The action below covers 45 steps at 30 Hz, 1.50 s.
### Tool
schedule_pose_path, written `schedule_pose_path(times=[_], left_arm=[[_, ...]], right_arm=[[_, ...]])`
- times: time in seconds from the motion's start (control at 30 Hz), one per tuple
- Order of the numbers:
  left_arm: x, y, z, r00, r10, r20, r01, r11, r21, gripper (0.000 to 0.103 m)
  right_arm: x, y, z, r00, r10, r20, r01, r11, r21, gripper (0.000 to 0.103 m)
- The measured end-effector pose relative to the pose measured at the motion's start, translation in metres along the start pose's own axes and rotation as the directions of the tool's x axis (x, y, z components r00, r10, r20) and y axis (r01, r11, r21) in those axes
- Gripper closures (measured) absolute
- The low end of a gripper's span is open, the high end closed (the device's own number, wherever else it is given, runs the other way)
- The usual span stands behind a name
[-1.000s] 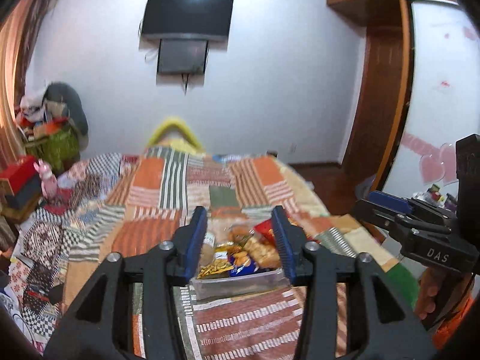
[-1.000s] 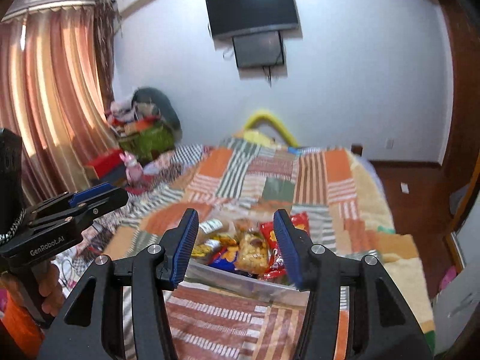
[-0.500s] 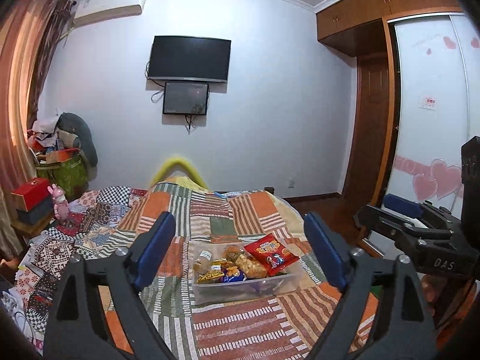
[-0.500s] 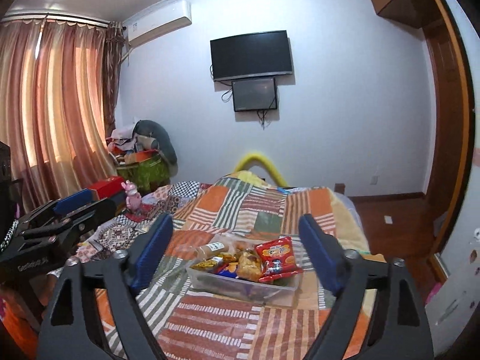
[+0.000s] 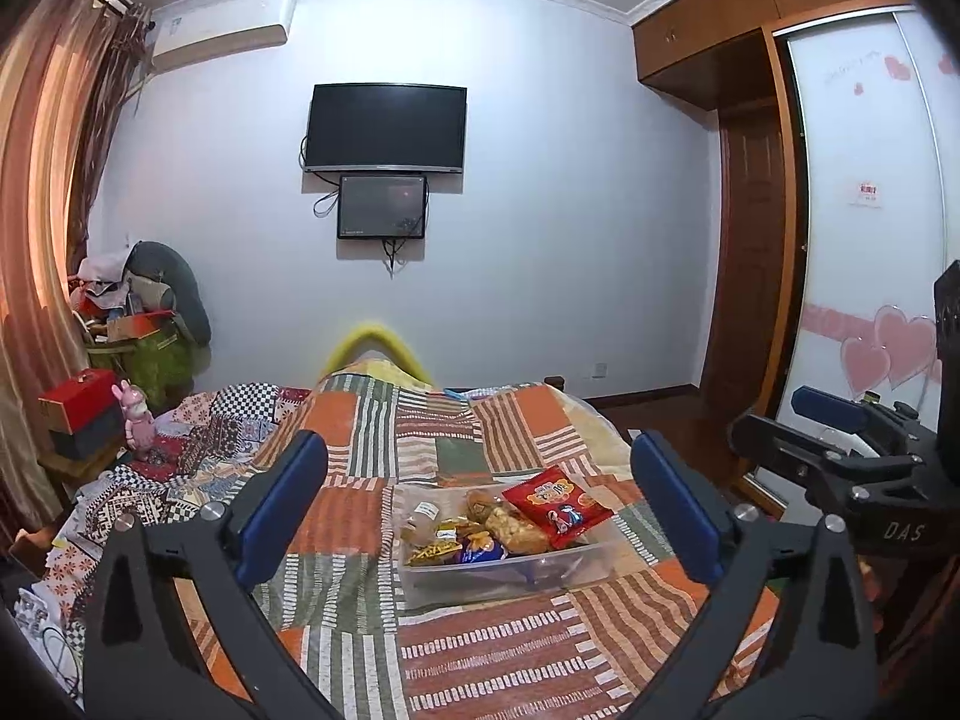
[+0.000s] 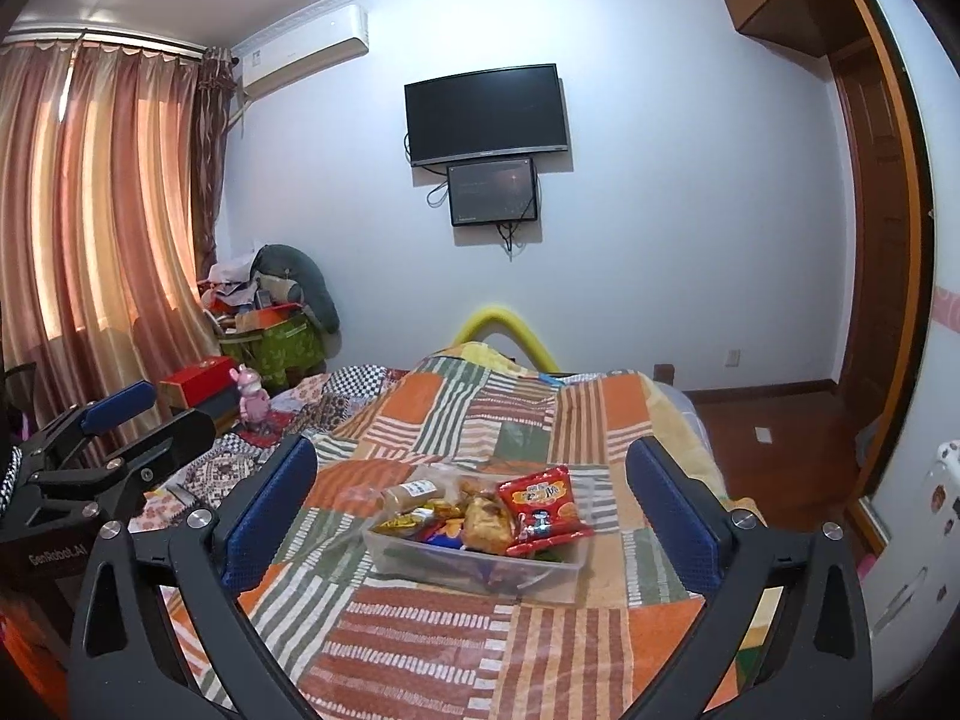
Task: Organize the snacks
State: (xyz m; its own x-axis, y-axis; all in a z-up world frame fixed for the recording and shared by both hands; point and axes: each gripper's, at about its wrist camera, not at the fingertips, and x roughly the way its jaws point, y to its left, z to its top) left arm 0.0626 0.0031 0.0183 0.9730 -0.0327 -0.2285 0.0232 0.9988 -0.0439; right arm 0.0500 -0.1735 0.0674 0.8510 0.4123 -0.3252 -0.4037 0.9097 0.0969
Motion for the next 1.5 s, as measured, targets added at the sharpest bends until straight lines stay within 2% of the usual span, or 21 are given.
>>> schedule_pose_path(times=[1.2,1.5], left_arm=[[0.0058,0.0049,-0.0021,0.999,-0.025,-0.025,0.025,1.0,-0.016,0.0],[0.0055,-0.0009,-0.0047,0.998,-0.043,-0.037,0.044,0.999,0.012,0.0]], right_arm=[[-0.0043,-0.003,0.0011,1.0,-0.013,0.008,0.013,1.0,-0.004,0.0],[-0.0036,-0.0029,0.0027,1.0,-0.018,0.004,0.018,1.0,-0.001,0.0]])
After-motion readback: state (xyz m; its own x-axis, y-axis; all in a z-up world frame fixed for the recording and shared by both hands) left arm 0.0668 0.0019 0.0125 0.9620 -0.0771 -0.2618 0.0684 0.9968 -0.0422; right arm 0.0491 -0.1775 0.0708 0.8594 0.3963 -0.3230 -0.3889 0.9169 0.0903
